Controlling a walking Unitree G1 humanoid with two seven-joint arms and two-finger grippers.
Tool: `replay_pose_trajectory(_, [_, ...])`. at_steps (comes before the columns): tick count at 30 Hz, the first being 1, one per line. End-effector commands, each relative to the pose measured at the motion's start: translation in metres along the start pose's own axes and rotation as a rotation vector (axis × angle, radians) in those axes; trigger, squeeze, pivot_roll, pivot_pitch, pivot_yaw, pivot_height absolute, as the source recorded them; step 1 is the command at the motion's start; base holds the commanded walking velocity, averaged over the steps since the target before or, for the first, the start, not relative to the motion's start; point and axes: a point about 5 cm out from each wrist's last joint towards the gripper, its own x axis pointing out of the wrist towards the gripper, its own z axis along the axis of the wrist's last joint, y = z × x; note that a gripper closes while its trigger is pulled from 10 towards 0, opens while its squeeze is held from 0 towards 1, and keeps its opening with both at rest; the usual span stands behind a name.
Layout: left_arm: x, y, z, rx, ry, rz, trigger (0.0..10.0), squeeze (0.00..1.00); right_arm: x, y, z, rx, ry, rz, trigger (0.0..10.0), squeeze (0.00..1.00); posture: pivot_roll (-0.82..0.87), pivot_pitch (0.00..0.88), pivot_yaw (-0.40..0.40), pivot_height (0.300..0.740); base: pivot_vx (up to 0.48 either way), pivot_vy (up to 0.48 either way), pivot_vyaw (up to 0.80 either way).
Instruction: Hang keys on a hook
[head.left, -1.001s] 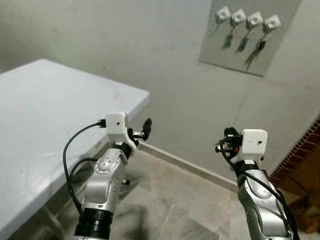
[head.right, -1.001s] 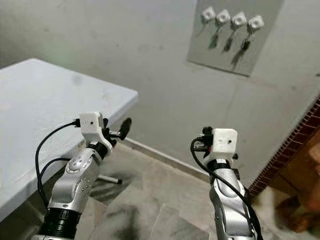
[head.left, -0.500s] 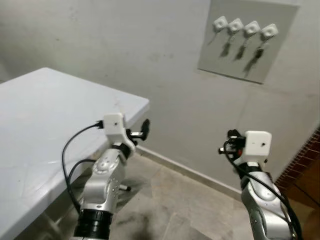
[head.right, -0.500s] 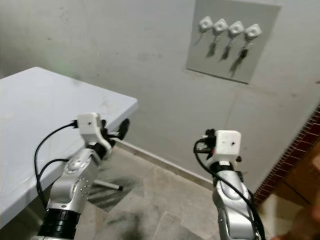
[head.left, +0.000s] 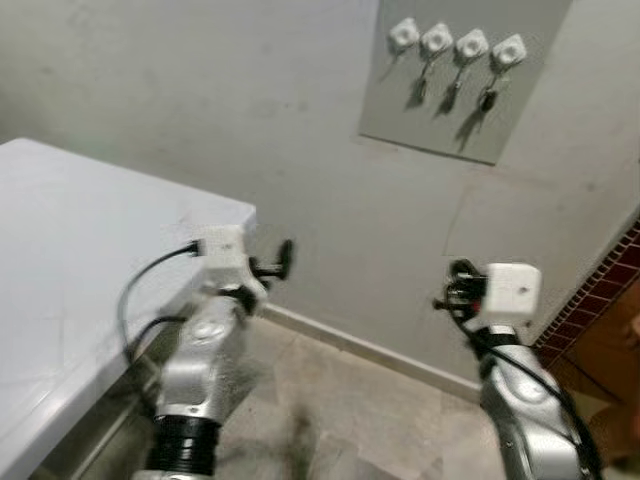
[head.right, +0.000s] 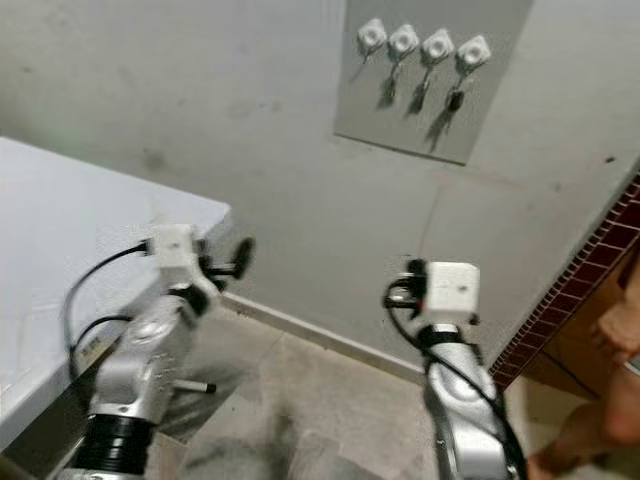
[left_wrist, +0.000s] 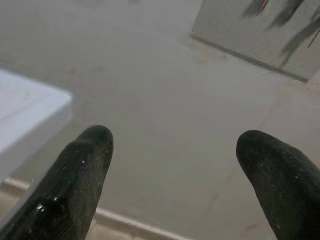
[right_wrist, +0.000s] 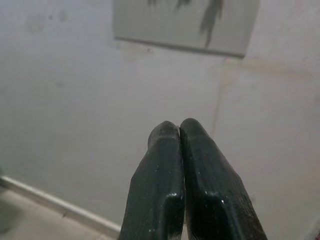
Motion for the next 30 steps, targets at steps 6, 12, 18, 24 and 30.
replay_pose_trajectory(6, [-0.0018, 0.0108, 0.0044, 0.006, -0.007, 0.040, 10.0, 0.00, 0.0026, 0.0109, 0.0062, 0.009, -0.026, 0.039, 10.0, 0.00, 0.03, 0.011, -0.057, 0.740, 0.358, 0.000, 0.00])
replay_pose_trajectory(12, [-0.0015, 0.0099, 0.0043, -0.006, -0.004, 0.042, 10.0, 0.00, 0.0023, 0.0099, 0.0075, 0.009, -0.029, 0.039, 10.0, 0.00, 0.02, 0.018, -0.058, 0.740, 0.342, 0.000, 0.00])
replay_pose_trajectory(18, [-0.0013, 0.0102, 0.0039, -0.012, 0.000, 0.046, 10.0, 0.00, 0.0019, 0.0096, 0.0073, 0.007, -0.025, 0.040, 10.0, 0.00, 0.02, 0.025, -0.060, 0.740, 0.333, 0.000, 0.00])
replay_pose_trajectory(24, [-0.0015, 0.0107, 0.0033, -0.020, 0.002, 0.055, 10.0, 0.00, 0.0021, 0.0091, 0.0076, 0.009, -0.023, 0.043, 10.0, 0.00, 0.02, 0.029, -0.065, 0.740, 0.320, 0.126, 0.00])
replay_pose_trajectory(30, [-0.0017, 0.0108, 0.0031, -0.026, 0.004, 0.058, 10.0, 0.00, 0.0017, 0.0093, 0.0075, 0.005, -0.019, 0.047, 10.0, 0.00, 0.02, 0.030, -0.067, 0.740, 0.296, 0.304, 0.00])
